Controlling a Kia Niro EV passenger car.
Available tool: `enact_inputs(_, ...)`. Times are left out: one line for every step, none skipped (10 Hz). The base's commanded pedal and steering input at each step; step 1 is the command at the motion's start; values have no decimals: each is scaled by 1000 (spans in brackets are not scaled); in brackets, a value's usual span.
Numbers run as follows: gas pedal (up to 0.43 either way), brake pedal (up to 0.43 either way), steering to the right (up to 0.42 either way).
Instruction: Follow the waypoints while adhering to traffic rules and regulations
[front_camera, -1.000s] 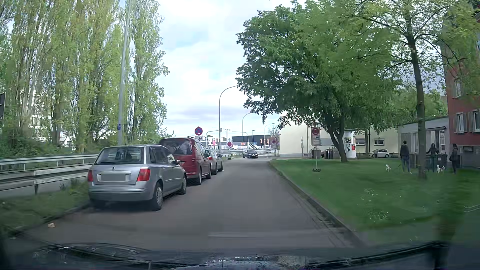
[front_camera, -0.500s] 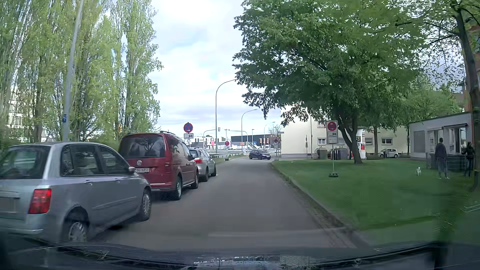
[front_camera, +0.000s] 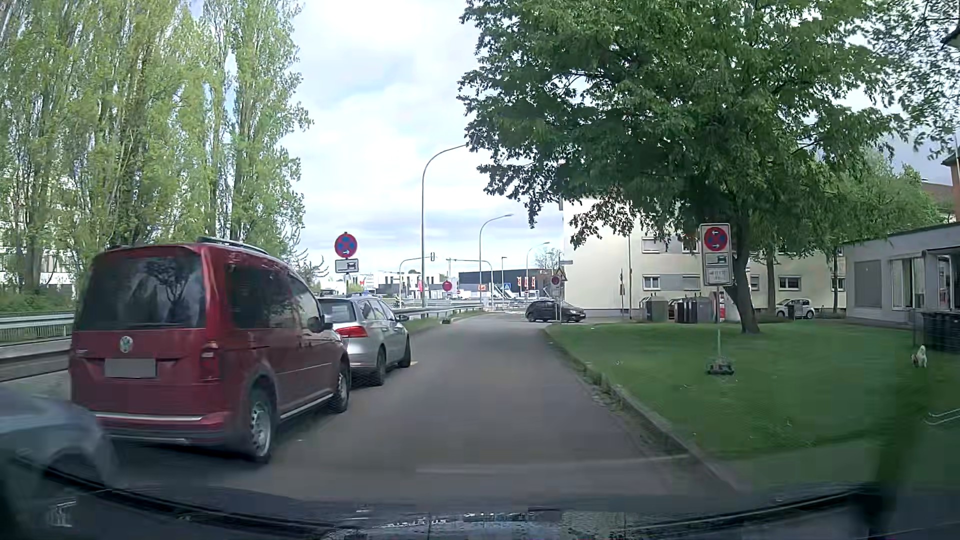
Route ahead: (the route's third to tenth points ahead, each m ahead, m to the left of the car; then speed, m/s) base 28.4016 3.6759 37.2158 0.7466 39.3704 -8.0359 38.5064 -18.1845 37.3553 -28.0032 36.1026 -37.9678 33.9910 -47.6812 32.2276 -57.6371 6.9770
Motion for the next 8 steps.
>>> enact_inputs(8, 0, 3)
enact_inputs(8, 0, 2)
enact_inputs(8, 0, 1)
enact_inputs(8, 0, 1)
enact_inputs(8, 0, 2)
enact_inputs(8, 0, 2)
enact_inputs(8, 0, 1)
enact_inputs(8, 0, 2)
